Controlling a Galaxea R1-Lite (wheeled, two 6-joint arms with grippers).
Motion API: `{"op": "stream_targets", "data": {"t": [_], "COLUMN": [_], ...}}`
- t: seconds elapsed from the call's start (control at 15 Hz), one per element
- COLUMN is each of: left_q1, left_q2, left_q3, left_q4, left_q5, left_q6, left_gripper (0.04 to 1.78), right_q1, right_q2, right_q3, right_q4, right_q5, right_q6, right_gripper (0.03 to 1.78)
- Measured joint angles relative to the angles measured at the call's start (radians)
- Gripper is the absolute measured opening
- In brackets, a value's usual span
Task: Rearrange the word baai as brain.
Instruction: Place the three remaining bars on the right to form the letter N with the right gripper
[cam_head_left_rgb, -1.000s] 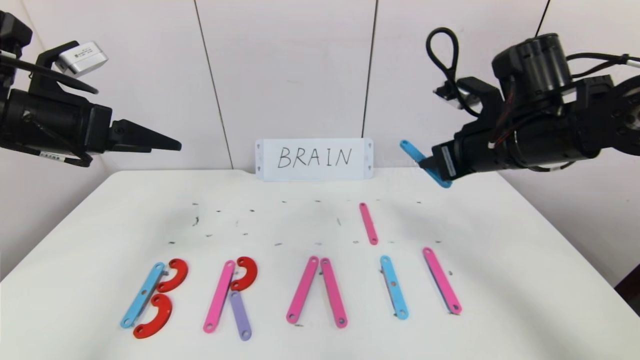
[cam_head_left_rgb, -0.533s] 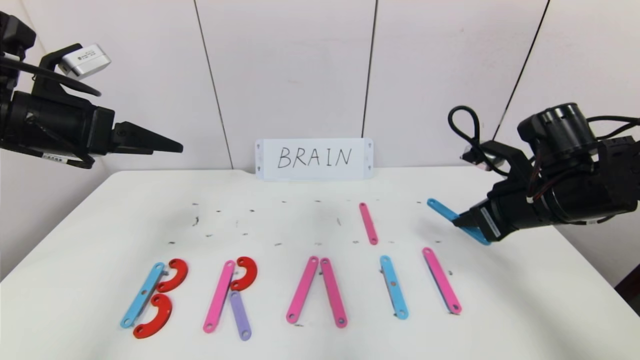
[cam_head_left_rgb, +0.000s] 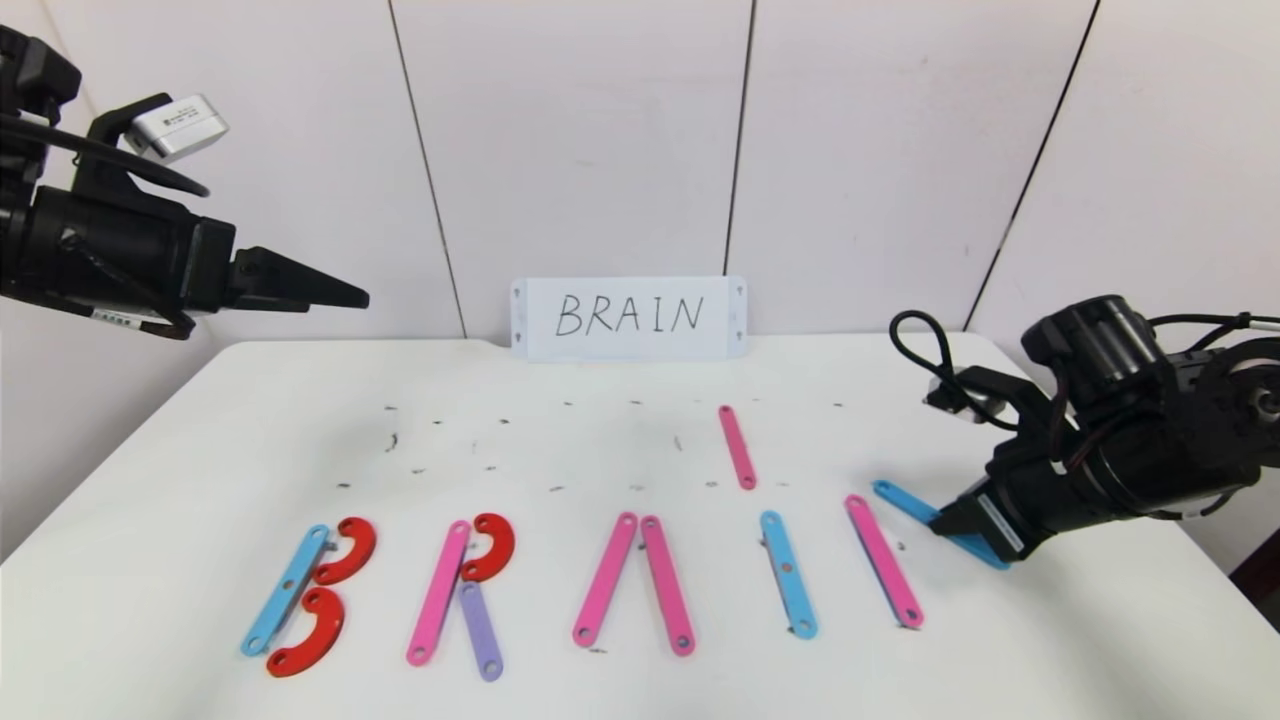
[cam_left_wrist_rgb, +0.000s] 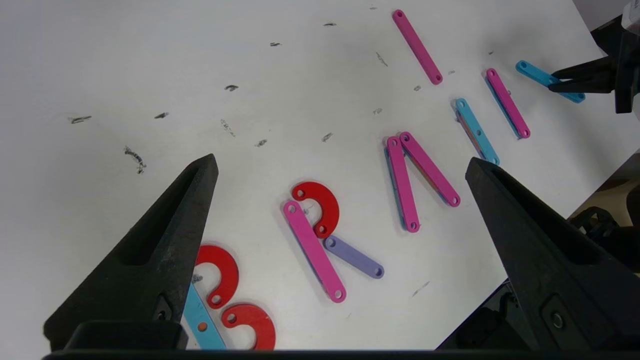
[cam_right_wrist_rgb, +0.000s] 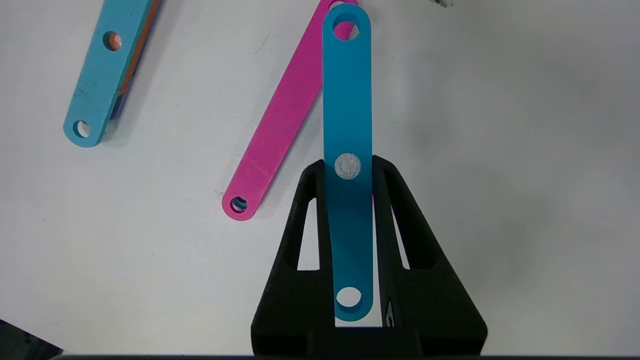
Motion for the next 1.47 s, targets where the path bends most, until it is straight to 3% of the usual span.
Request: {"op": "stream_targets", "data": {"t": [1.47], "left_q1": [-0.005], "left_q2": [0.012], "left_q3": [-0.001], "left_q4": [-0.001], "left_q5": [0.005], "left_q6": [0.001], "left_gripper": [1.74], "right_q1": [-0.034], "right_q2": [0.104], "right_q3": [-0.004], "right_q4": [-0.001], "right_q5": [0.004], "right_q6": [-0.034], "right_gripper": [0.27]}}
